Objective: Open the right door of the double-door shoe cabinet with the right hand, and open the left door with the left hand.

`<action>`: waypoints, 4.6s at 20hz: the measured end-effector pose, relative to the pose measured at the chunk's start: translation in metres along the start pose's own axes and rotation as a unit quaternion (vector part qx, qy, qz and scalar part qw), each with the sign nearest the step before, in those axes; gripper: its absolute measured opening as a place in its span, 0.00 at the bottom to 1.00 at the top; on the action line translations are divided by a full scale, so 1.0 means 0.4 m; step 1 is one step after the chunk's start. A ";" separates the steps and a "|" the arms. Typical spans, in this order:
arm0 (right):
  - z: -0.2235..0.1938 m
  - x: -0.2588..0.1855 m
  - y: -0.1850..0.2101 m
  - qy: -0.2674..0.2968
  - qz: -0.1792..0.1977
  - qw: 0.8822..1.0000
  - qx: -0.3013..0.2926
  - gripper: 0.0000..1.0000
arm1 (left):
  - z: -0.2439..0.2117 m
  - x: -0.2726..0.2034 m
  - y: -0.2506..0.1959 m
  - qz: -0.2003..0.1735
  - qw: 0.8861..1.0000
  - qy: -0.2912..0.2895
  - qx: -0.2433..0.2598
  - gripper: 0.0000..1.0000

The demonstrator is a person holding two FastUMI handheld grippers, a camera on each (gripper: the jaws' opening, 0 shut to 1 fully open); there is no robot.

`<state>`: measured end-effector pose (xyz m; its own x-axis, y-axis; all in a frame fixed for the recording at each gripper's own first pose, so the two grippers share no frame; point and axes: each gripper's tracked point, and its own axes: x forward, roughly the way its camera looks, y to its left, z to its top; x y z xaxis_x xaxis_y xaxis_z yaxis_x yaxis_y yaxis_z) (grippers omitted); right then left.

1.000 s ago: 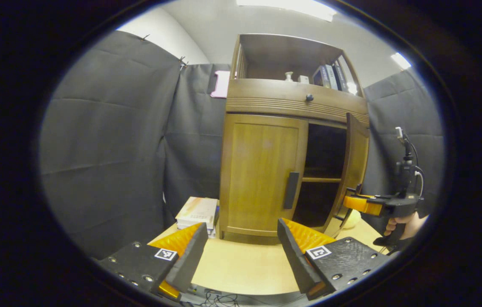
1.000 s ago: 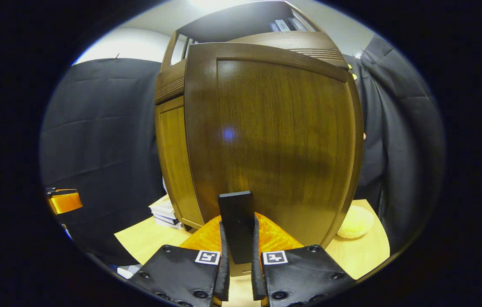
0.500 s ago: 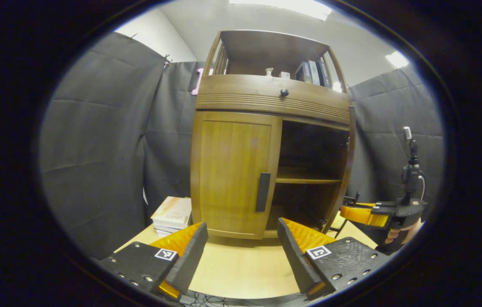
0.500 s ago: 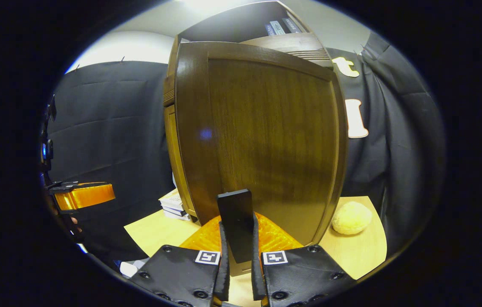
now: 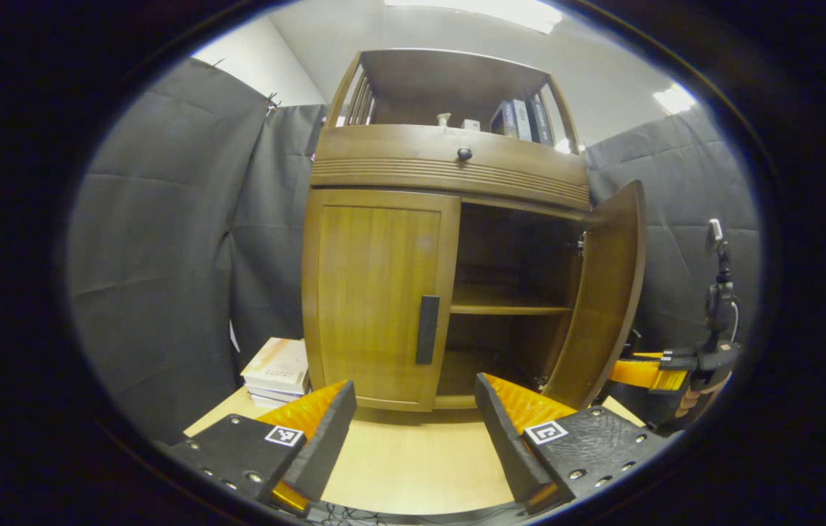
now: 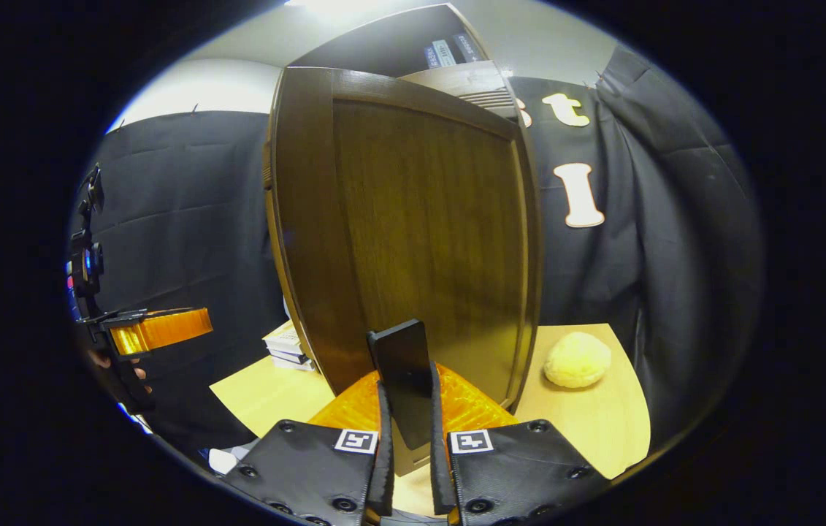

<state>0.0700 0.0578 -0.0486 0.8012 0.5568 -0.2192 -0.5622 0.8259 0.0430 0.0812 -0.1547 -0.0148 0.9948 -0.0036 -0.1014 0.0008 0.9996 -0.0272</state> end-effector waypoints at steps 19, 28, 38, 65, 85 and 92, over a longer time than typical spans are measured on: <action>0.013 -0.077 -0.170 -0.005 -0.044 0.997 0.059 0.19 | -0.019 -0.042 -0.187 0.024 1.000 -0.001 -0.017 0.95; -0.019 -0.175 -0.201 0.021 -0.136 0.990 0.040 0.16 | -0.054 -0.046 -0.116 -0.003 1.000 0.026 -0.003 0.96; 0.042 -0.180 0.025 -0.018 -0.185 0.982 0.011 0.13 | -0.027 -0.050 0.135 -0.035 0.999 -0.001 0.004 0.96; 0.179 0.217 0.050 -0.074 -0.134 0.988 0.011 0.80 | 0.079 0.497 0.024 -0.063 0.998 -0.022 -0.002 0.95; 0.164 0.305 0.004 -0.063 -0.108 0.992 -0.026 0.93 | -0.026 0.700 -0.035 -0.022 1.000 0.006 0.021 0.41; 0.162 0.309 -0.003 -0.061 -0.108 0.992 -0.016 0.93 | -0.025 0.691 -0.046 -0.014 0.999 0.006 0.035 0.13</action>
<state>0.1831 0.1312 -0.0125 0.9211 0.3761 -0.1002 -0.3801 0.9247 -0.0231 0.3553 -0.1743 -0.0521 0.9931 -0.0312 -0.1127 0.0357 0.9986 0.0386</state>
